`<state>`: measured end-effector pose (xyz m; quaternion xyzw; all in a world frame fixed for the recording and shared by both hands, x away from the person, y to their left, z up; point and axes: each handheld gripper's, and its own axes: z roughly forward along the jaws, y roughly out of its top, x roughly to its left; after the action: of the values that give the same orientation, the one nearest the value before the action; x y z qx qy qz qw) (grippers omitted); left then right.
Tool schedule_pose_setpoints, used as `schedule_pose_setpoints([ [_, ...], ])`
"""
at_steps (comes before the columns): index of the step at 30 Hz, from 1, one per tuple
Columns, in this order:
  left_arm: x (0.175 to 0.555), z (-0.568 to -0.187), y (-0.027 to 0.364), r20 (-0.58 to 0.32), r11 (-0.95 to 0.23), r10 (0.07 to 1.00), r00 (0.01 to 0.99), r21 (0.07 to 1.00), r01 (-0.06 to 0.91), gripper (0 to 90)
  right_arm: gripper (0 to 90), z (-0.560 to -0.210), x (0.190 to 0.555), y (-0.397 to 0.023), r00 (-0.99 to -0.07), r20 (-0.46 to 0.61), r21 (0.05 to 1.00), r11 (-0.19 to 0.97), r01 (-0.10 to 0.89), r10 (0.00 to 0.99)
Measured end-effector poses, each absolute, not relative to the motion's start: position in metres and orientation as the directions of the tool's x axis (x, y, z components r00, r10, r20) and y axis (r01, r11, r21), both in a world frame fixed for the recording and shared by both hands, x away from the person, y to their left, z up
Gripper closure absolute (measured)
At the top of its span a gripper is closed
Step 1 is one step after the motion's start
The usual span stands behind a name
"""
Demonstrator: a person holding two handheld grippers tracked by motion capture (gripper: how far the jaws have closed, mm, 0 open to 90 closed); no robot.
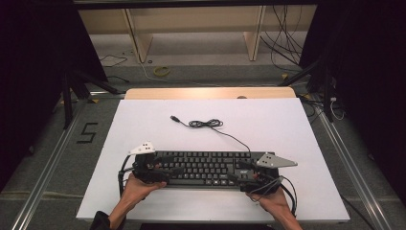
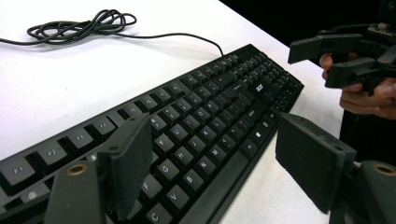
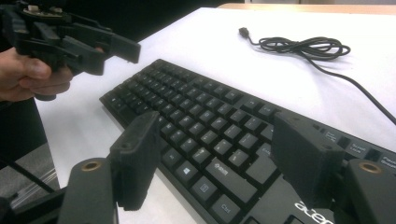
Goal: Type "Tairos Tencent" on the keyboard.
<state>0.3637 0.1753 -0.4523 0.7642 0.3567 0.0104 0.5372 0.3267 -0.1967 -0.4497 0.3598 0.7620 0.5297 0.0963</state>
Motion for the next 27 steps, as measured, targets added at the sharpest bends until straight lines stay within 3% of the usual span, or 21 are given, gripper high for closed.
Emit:
schedule_pose_setpoints([
  [27, 0.339, -0.463, 0.198, -0.358, -0.154, 0.564, 0.744, 0.840, 0.521, 25.3, 32.5, -0.457, 0.310, -0.231, -0.681, 0.204, 0.881, 0.172, 0.441, 0.703],
])
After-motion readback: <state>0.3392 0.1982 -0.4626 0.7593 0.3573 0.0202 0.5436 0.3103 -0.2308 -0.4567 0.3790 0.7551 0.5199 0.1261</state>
